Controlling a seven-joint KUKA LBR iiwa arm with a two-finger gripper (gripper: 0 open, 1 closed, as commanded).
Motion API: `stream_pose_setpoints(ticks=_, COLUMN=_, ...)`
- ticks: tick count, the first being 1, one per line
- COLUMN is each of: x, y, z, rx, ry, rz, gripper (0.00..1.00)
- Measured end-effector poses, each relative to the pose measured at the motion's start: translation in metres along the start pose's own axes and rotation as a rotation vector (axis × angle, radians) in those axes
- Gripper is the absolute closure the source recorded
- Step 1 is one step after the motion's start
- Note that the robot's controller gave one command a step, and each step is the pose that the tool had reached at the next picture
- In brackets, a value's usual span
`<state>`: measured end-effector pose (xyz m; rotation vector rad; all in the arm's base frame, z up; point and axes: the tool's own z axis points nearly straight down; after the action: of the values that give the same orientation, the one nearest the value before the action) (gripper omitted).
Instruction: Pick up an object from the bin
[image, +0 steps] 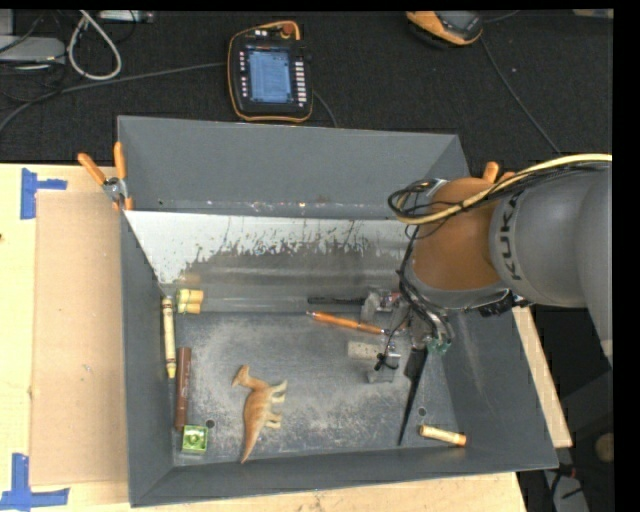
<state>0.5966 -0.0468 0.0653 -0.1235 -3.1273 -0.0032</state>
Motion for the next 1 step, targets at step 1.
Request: stream_pose_setpoints(ticks=1, x=0.0008, y=0.0044, z=-0.0545, rx=-0.002, ry=-0.022, rz=0.079, gripper=0.00)
